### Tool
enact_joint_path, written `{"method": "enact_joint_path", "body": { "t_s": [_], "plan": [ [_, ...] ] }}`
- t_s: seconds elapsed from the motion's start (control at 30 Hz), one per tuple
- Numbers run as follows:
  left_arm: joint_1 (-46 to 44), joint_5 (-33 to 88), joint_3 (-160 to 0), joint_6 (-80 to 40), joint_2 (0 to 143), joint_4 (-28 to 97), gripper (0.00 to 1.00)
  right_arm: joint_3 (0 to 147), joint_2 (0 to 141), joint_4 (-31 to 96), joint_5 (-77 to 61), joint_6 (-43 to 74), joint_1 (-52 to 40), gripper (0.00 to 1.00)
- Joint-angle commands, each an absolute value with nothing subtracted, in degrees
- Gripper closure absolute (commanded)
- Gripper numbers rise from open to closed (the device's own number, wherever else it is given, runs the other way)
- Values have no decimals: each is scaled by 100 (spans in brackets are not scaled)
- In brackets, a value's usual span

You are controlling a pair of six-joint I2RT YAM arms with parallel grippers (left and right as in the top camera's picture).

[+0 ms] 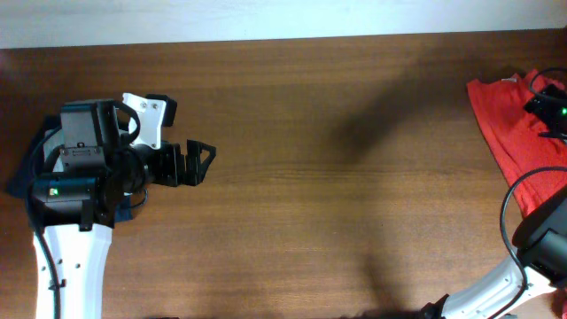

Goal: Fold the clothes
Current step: 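Reach the right gripper to the orange shirt pile and grasp a shirt, then pull the grasped orange shirt with the right gripper to table center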

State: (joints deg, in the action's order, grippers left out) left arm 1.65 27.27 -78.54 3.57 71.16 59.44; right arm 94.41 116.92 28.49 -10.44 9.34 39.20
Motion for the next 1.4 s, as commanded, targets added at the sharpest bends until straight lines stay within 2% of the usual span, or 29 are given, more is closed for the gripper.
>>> {"method": "enact_joint_path", "body": {
  "t_s": [0.0, 0.5, 0.6, 0.7, 0.87, 0.97, 1.07, 1.23, 1.27, 1.37],
  "plan": [
    [150, 2805, -7933, 327, 7094, 5966, 1, 9603, 11876, 2663, -819, 172, 3979, 8],
    [148, 2698, -7933, 327, 7094, 5966, 0, 9603, 12641, 2233, -475, -108, 4064, 8],
    [148, 2705, -7933, 325, 7091, 5972, 0, 9603, 12689, 2150, -357, -108, 4064, 13],
    [148, 2705, -7933, 322, 7094, 5996, 1, 9603, 12715, 2106, -351, -108, 4064, 22],
    [148, 2705, -7933, 325, 7094, 6051, 1, 9603, 12899, 2093, -121, -104, 4064, 24],
    [148, 2705, -7933, 325, 7094, 6055, 1, 9603, 12927, 2036, -119, -102, 4064, 29],
    [148, 2705, -7933, 325, 7091, 6053, 0, 9605, 12927, 2025, -119, -104, 4062, 40],
    [148, 2707, -7933, 325, 7091, 6051, 1, 9699, 12899, 2104, 32, 86, 4062, 84],
    [148, 2718, -7933, 325, 7091, 6051, 1, 9734, 12862, 2150, 123, 231, 4062, 95],
    [148, 2722, -7933, 325, 7091, 6045, 1, 9902, 12661, 2290, 154, 532, 4058, 96]
  ]
}}
